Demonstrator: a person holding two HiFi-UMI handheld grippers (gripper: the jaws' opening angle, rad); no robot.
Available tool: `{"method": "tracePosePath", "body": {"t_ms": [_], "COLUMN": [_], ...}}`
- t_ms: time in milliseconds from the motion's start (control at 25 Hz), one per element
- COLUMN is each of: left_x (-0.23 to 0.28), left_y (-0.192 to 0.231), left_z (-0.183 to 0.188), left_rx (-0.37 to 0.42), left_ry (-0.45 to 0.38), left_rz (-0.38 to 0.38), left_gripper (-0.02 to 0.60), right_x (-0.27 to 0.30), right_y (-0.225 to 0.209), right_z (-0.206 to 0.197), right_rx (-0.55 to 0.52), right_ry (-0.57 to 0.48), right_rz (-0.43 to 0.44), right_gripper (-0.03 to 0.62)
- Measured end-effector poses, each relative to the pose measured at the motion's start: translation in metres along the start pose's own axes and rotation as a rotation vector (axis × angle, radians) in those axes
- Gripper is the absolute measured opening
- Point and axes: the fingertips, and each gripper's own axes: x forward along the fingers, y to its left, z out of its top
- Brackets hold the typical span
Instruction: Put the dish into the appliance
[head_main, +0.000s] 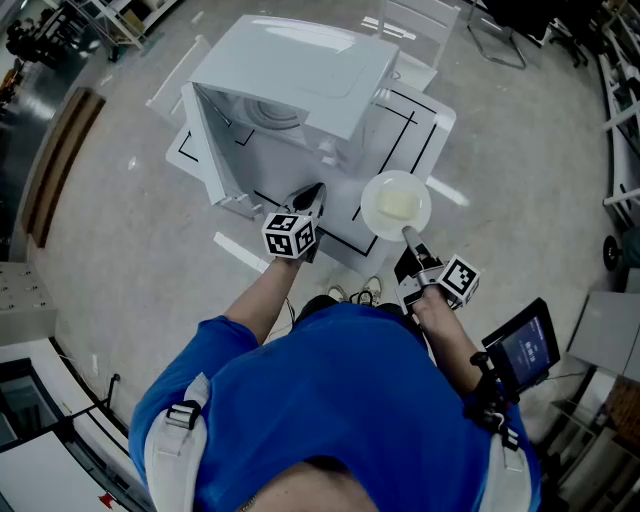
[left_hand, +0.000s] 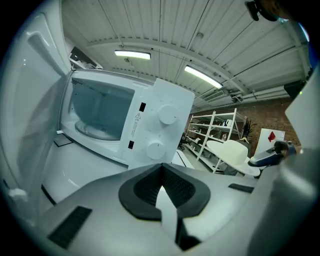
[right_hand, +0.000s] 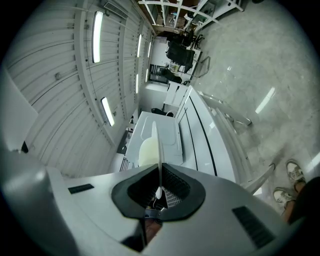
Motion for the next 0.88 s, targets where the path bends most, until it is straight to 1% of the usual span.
{"method": "tracePosePath", "body": {"t_ms": [200,320,480,800,880], "left_x": [-0.003,-0.005,-0.005,-0.011,-0.013], "left_y": [0.0,0.0,0.001,0.01,0.013], "left_z": [0.003,0.007,0.01,0.019,0.022], "left_rx": [0.01,0.007,0.004,-0.002,-0.004], "left_ry": [-0.002,-0.022,-0.035,-0.053,-0.058], "left_rz": [0.006,0.003,0.008,0.047,0.057], "left_gripper": [0.006,0.006,0.006,0.006,0.006], "right_x": [0.0,0.0,-0.001,-0.005,-0.004], "right_y": [0.002,0.004,0.0,0.005,0.01], "right_z": [-0.004,-0.005,-0.004,-0.007,-0.009], "right_rx": [0.023,0.006,0.014,0.001,0.011], "right_ry": [0.001,0.008,0.002,0.004,0.013], "right_rz": [0.004,0.005,0.003,0.014,0.016], "right_gripper": [0.011,0.011,0.011,0.011,0.011]}}
